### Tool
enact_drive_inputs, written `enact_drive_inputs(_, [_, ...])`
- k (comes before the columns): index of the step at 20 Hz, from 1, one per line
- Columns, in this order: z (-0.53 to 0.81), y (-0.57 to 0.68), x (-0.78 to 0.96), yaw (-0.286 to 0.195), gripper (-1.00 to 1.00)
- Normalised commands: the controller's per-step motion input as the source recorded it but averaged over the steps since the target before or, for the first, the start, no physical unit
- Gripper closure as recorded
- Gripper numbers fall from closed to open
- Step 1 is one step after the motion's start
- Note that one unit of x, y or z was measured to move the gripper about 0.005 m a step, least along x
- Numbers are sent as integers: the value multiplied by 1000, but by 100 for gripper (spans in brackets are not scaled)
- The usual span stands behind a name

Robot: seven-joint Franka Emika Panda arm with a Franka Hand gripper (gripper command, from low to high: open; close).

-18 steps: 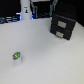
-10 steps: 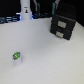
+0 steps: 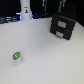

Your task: Open the kcup holder, insert the kcup into the holder, and close the kcup holder

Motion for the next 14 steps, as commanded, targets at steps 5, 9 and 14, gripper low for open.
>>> enact_drive_inputs(5, [-89,705,-337,-181,-100])
enact_drive_inputs(9, [-182,700,-317,-180,-100])
enact_drive_inputs(14, [-287,654,-319,-188,-100])
